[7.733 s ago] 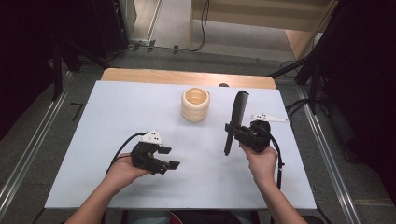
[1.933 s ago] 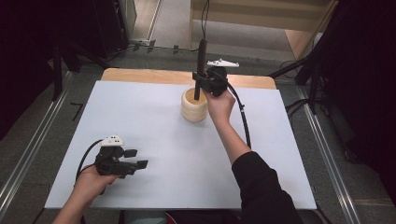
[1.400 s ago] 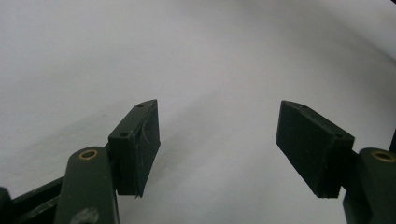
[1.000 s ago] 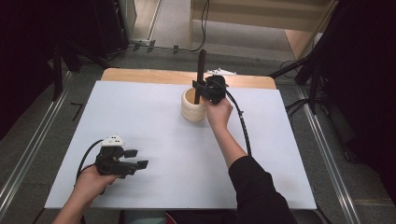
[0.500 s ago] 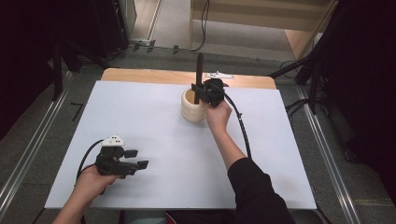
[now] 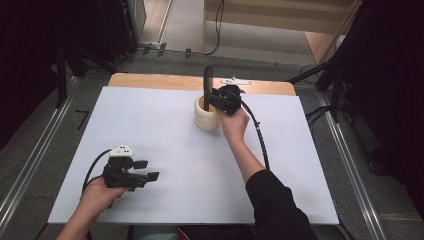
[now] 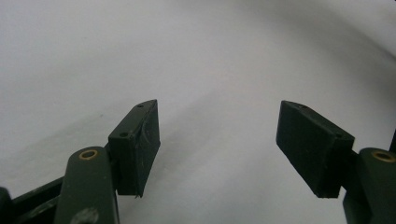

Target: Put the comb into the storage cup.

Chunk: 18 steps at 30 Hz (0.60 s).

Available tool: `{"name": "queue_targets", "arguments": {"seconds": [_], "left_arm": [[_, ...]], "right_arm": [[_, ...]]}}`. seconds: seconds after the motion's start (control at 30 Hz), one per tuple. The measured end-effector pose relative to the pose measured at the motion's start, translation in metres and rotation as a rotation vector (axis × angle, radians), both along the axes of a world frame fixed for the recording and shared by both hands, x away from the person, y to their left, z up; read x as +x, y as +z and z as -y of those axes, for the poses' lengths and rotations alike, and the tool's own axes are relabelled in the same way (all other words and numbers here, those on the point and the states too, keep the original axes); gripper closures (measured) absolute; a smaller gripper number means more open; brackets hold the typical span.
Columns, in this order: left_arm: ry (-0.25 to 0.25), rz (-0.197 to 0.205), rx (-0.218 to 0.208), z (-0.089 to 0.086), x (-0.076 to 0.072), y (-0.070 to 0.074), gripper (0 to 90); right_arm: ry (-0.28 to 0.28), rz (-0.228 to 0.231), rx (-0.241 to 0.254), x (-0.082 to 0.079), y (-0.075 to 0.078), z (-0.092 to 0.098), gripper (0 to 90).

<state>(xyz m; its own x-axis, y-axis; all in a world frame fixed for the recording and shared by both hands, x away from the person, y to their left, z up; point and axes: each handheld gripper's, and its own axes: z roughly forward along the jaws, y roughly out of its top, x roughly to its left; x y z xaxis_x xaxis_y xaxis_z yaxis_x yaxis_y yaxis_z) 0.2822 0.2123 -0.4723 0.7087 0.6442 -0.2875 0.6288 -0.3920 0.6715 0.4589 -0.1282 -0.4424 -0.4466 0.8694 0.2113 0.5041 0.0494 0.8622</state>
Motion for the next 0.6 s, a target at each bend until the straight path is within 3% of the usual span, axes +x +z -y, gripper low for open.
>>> {"name": "queue_targets", "arguments": {"seconds": [0.2,0.43,0.6], "left_arm": [[0.001,0.000,-0.003,0.0001,0.0000,0.0001,31.2],[0.002,0.001,-0.002,0.0002,0.0000,-0.0001,31.2],[0.001,0.000,0.000,0.0001,0.0000,0.0001,31.2]], "right_arm": [[0.013,-0.003,0.006,-0.0010,0.0012,0.0005,47.2],[0.022,0.015,-0.030,-0.0025,0.0029,0.0021,36.5],[0.025,0.010,-0.024,-0.0031,0.0043,0.0051,36.0]]}}
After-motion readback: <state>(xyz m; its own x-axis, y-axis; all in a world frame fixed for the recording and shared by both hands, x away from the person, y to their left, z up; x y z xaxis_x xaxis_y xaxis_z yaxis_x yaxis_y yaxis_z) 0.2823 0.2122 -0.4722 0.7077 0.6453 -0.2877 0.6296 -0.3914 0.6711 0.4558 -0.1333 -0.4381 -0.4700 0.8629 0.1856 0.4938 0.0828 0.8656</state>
